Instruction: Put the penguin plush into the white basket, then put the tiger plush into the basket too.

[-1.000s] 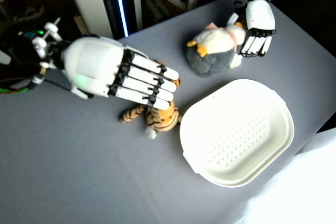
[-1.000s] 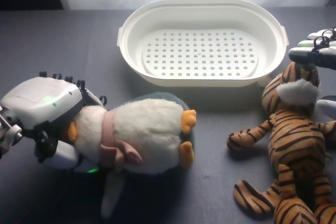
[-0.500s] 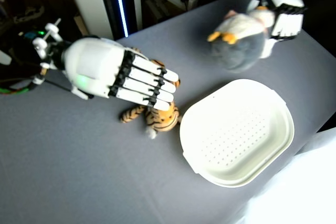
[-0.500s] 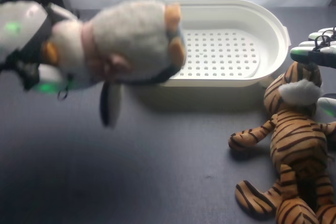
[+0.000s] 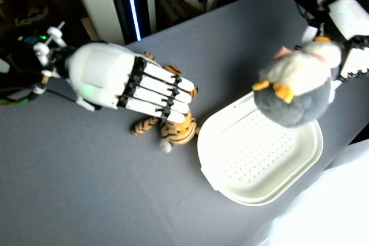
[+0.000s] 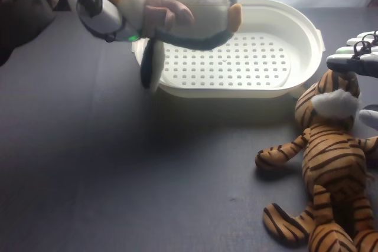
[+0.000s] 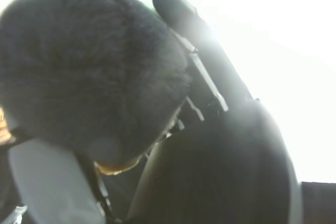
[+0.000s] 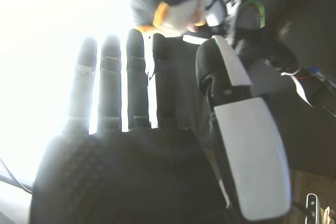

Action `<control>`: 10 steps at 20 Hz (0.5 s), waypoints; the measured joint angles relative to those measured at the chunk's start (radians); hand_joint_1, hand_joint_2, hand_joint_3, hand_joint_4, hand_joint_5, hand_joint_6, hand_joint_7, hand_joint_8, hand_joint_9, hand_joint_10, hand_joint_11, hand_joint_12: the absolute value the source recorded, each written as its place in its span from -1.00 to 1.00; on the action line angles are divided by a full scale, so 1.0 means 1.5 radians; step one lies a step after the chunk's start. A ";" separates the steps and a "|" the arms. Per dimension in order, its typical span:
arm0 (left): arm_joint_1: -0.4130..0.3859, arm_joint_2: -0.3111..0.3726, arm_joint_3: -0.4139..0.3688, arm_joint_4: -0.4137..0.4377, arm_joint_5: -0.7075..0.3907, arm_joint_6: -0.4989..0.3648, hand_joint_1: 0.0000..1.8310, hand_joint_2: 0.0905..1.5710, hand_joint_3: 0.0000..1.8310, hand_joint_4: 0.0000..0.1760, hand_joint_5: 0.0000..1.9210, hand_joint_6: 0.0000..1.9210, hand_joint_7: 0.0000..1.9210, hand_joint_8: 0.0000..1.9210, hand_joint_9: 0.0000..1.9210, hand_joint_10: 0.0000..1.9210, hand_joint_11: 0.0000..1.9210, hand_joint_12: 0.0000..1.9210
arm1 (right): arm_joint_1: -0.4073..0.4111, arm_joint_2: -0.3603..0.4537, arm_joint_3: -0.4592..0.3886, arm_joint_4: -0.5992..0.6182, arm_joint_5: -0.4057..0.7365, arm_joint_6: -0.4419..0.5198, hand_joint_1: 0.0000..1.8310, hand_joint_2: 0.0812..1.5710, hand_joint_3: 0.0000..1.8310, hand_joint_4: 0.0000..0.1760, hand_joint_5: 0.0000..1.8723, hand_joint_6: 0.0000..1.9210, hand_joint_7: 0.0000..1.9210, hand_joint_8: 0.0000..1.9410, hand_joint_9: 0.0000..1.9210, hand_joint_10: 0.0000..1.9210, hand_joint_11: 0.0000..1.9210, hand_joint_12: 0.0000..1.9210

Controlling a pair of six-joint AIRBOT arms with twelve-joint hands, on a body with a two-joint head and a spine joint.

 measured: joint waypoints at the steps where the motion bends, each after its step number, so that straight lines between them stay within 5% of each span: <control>1: -0.001 -0.001 0.000 -0.012 0.015 0.025 0.33 0.15 -1.00 -1.00 -0.10 -0.97 -0.08 -0.87 -0.05 -0.91 -0.45 0.11 | 0.000 0.000 0.000 0.001 0.000 0.001 -0.15 0.68 -1.00 -1.00 -0.46 -0.99 -0.52 -1.00 -0.65 -1.00 -0.86 -0.56; 7: 0.003 -0.003 -0.003 -0.035 0.037 0.046 0.23 0.06 -1.00 -0.86 -0.46 -1.00 -0.41 -1.00 -0.37 -1.00 -0.76 0.07 | 0.000 0.000 0.000 -0.002 0.000 0.007 -0.15 0.67 -1.00 -1.00 -0.44 -1.00 -0.52 -1.00 -0.65 -1.00 -0.86 -0.54; 10: 0.011 -0.003 -0.012 -0.036 0.036 0.045 0.22 0.06 -1.00 -0.33 -0.55 -1.00 -0.53 -1.00 -0.49 -1.00 -0.80 -0.08 | 0.000 0.000 0.000 0.000 0.001 0.009 -0.13 0.67 -1.00 -1.00 -0.45 -1.00 -0.54 -1.00 -0.64 -0.99 -0.84 -0.54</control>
